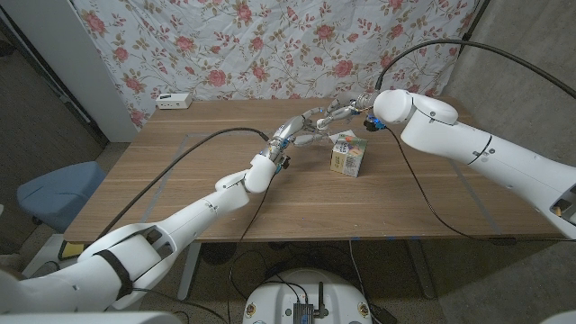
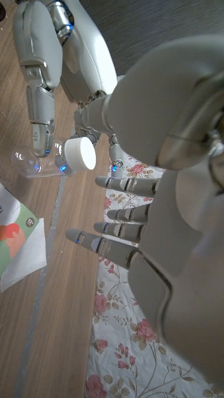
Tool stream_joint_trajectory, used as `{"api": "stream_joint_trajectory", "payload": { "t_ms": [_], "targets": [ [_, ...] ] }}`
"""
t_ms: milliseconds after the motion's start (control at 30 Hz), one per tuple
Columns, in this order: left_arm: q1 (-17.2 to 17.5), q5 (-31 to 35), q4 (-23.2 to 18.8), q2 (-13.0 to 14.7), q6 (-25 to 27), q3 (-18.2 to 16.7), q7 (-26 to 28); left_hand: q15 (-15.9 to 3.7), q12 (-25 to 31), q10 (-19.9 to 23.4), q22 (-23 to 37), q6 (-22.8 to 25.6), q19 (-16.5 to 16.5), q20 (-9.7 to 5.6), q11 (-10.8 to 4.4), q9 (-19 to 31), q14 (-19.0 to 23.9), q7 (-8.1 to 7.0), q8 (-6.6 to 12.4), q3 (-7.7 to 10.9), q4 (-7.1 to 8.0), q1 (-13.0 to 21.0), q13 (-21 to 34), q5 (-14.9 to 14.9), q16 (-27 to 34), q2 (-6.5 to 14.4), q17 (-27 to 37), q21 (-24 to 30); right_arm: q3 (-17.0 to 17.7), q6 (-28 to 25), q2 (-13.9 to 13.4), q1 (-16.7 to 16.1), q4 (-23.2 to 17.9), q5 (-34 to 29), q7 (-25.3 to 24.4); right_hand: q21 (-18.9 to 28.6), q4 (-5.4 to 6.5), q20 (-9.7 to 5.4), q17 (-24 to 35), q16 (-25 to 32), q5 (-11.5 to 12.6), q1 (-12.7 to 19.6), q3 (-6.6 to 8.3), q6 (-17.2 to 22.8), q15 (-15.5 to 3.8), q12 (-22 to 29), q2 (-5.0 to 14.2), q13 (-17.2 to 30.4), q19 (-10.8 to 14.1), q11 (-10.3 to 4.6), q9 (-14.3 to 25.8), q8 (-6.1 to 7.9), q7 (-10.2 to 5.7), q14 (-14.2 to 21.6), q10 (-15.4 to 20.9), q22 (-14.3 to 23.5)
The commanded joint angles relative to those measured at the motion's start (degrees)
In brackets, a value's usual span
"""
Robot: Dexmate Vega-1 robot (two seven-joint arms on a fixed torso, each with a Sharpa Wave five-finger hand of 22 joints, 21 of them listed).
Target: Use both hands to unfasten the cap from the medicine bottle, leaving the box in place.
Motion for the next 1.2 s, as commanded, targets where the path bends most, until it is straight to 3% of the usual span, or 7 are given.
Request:
{"api": "stream_joint_trajectory", "payload": {
  "t_ms": [33,633,1200],
  "targets": [
    [-0.81,0.58,0.75,0.06,-0.10,0.36,0.07,-2.87,0.24,3.68,0.16,-0.22,-0.02,-0.21,-3.24,0.16,0.08,-0.16,0.06,0.42,0.02,0.03,0.32,0.35,0.07,0.51,0.05,-0.01,-0.97,-0.93,1.29,-0.39,-0.22,-5.09,0.29,0.06,-0.93,-0.17,0.09,0.05,0.75,0.64,0.36,1.75,-0.07,0.33,-0.54,0.23,0.86,0.43,0.39,0.95,-0.06,1.20,0.98,0.02],
    [-2.77,0.02,3.95,-1.00,-1.51,1.09,-0.43,-2.91,0.23,3.69,0.16,-0.18,0.01,-0.27,-3.33,0.16,0.10,-0.14,0.10,0.56,0.00,0.00,0.32,0.34,0.06,0.43,0.04,0.00,-1.73,-1.56,4.01,-0.18,1.89,-10.00,0.27,-0.15,-2.78,-0.63,0.06,0.28,1.31,2.30,2.10,7.00,-0.44,0.44,-0.47,0.48,1.93,0.25,1.81,4.08,-1.04,3.23,2.79,0.03],
    [-2.51,-0.21,3.49,-0.83,-1.35,1.20,-0.45,-2.89,0.23,3.68,0.16,-0.13,0.04,-0.24,-3.38,0.16,0.11,-0.11,0.14,0.67,0.01,-0.07,0.33,0.33,0.06,0.38,0.04,0.01,-1.80,-2.65,4.71,-0.66,1.91,-11.53,1.00,-0.17,-3.44,-1.05,0.12,0.45,1.42,3.45,3.20,8.94,-0.98,0.47,-0.05,0.58,2.40,-0.02,2.54,5.51,-1.38,4.26,3.70,0.05]
  ]
}}
